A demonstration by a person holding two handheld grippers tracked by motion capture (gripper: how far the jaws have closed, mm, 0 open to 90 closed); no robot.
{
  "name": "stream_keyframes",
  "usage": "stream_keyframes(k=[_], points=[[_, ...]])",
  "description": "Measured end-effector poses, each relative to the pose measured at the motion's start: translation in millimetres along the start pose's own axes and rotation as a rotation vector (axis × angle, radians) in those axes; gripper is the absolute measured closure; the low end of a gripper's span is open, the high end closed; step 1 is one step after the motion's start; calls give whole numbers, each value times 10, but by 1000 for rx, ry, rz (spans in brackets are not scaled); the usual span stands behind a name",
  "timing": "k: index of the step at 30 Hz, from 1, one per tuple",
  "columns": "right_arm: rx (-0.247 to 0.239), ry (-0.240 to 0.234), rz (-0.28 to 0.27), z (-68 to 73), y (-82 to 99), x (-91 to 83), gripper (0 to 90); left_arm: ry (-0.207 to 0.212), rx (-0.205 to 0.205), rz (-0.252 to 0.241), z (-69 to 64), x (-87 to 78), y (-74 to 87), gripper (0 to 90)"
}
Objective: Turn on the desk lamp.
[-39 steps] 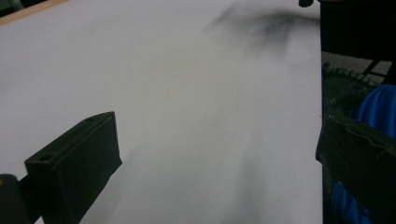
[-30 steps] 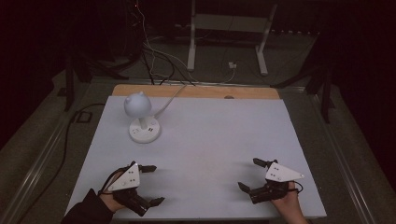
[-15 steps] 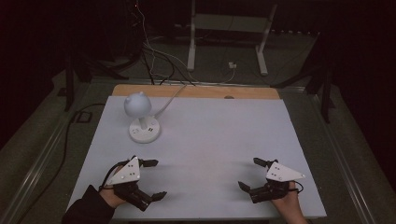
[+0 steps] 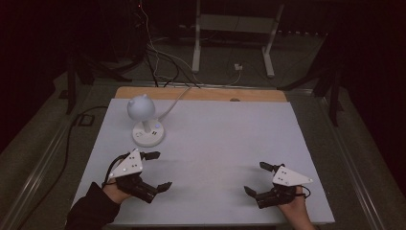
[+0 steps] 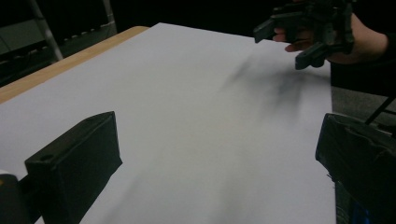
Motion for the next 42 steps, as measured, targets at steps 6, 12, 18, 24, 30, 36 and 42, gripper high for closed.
stream_keyframes(k=[6,12,18,24,30,36,42], points=[[0,1,0,-3,0,0,0,-49,-44,-11,108,-28,-31,4],[4,1,0,-9,5,-1,0,-117,-82,-18,213,-38,-62,3],[9,0,1,-16,10,-1,0,-189,-98,4,280,9,-78,3],[8,1,3,-14,12,1,0,-275,-149,3,344,86,-72,3],[11,3,4,-20,17,-1,0,-354,-208,-9,417,134,-68,4],[11,5,5,-21,18,0,0,-419,-259,-11,465,187,-60,4],[13,4,10,-22,21,10,0,-440,-319,-5,529,260,-26,4]])
Point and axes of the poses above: each handheld gripper's, and its own axes: x roughly forward along the jaws, y roughly out of its underside, z roughly to its left, the point moved 1 cm from there along x, roughly forward along the jaws, and after that the axes turned 9 degrees about z, right-handed, at the moved point
